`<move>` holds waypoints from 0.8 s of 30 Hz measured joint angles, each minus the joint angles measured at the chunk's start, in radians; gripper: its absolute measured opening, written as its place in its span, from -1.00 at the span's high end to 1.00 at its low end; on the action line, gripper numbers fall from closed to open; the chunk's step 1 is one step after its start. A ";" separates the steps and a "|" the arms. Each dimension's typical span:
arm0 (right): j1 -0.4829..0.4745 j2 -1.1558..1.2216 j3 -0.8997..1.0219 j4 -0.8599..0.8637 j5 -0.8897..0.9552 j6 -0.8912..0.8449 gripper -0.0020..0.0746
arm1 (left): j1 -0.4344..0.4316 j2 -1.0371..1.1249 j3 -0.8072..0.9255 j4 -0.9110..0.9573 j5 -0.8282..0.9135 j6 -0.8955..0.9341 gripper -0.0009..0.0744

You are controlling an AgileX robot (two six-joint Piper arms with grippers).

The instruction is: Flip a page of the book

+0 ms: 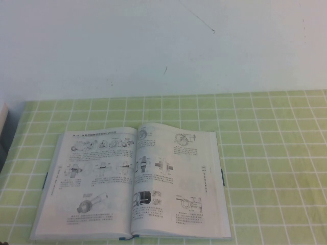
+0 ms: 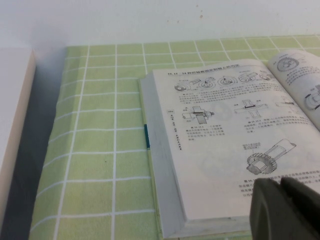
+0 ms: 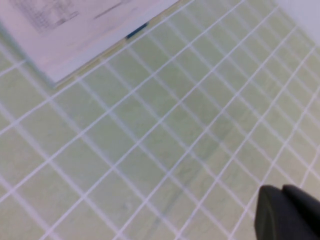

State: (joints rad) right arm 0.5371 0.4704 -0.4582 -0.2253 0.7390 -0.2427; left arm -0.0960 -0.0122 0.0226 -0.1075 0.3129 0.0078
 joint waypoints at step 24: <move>-0.621 -0.454 0.477 0.065 -0.377 0.165 0.95 | 0.000 0.000 -0.002 0.000 0.007 0.000 0.99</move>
State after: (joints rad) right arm -0.0840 0.0160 0.0188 -0.1603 0.3618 -0.0772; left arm -0.0960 -0.0122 0.0208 -0.1075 0.3195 0.0078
